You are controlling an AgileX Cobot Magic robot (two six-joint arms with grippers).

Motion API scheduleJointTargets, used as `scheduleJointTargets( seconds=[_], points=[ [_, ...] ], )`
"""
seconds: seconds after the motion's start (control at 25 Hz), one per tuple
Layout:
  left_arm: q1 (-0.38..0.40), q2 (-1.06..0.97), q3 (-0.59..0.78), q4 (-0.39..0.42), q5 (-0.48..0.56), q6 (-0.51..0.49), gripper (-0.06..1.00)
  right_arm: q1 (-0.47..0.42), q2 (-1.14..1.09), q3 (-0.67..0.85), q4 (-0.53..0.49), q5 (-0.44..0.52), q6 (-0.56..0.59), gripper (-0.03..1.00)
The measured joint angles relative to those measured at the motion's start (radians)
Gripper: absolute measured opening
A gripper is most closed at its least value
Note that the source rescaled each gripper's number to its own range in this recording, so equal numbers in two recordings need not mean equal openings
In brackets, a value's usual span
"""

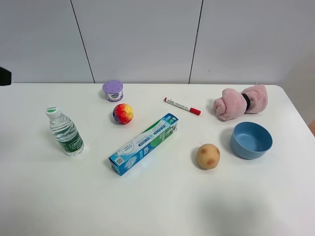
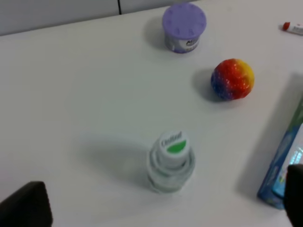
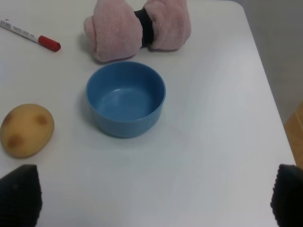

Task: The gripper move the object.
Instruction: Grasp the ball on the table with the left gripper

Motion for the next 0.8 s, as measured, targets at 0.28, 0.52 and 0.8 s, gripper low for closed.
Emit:
scheduleJointTargets(
  seconds=[0.28,0.52,0.8],
  points=[
    [-0.093,0.231,-0.178,-0.015,-0.025,0.049,1.0,0.0,0.0,0.0,0.0,0.0,0.0,1.0],
    [-0.229,0.396,-0.273,-0.018,-0.052,0.053,1.0,0.0,0.0,0.0,0.0,0.0,0.0,1.0],
    [-0.356,0.575,-0.295,0.005,-0.139,0.053,1.0,0.0,0.0,0.0,0.0,0.0,0.0,1.0]
  ],
)
